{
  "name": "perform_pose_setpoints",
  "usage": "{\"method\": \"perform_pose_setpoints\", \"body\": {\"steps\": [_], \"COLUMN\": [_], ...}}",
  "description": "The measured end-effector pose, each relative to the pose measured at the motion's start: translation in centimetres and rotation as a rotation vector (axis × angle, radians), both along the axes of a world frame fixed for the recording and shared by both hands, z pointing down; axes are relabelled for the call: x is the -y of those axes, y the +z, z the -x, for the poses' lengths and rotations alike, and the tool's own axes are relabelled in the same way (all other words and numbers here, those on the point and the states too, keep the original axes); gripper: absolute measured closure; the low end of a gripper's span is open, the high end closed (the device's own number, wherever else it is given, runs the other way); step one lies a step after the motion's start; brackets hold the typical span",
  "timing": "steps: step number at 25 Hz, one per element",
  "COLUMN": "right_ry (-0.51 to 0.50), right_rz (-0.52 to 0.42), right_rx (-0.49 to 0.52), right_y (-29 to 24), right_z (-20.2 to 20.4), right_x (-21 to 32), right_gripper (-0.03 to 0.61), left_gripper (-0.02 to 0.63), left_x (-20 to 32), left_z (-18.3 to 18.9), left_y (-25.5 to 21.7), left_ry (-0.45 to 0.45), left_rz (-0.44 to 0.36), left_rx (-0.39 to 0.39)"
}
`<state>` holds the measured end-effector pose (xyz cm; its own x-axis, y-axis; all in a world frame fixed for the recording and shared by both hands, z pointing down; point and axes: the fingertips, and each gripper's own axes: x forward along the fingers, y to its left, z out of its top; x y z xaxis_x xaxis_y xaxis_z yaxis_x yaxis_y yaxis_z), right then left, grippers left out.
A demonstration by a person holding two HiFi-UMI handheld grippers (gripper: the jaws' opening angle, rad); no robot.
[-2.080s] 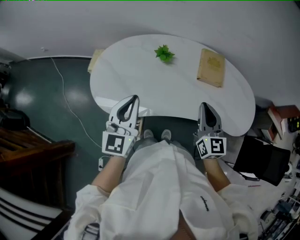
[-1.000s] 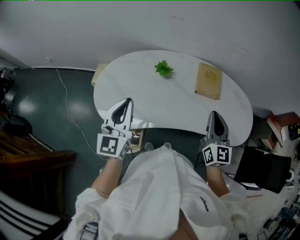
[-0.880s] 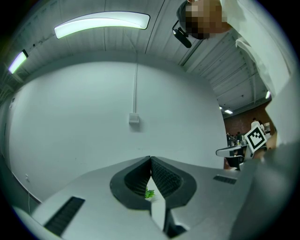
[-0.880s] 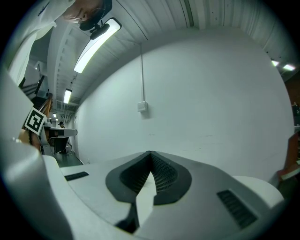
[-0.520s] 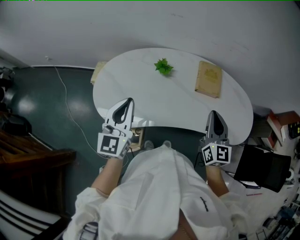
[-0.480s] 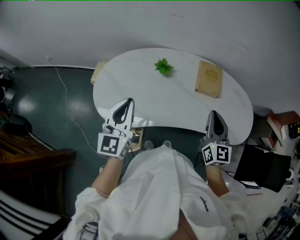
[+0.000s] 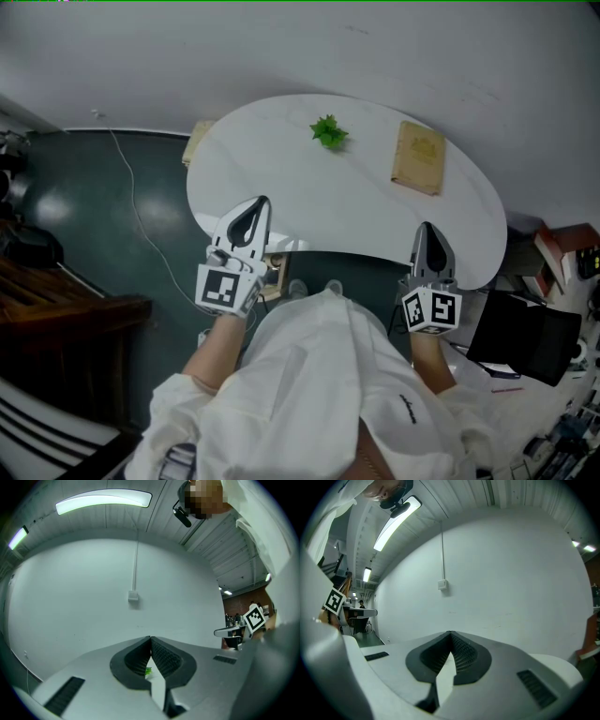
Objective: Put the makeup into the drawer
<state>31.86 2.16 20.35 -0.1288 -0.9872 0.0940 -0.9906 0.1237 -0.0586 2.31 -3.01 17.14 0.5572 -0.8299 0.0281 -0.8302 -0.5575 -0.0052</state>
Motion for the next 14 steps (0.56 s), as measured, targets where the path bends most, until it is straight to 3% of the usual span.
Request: {"method": "perform_pose_setpoints", "body": {"steps": [14], "right_ry": [-0.009], "right_rz": [0.016], "right_rx": [-0.005], "right_y": [0.61], "right_z": [0.62], "right_x": [-0.31], "right_gripper": [0.561], "left_gripper": [0.588], "left_x": [-0.48], "left_z": [-0.5], "left_y": [0.5], "left_ry": [0.013], "left_rz": [0.024], "left_rx": [-0.027]}}
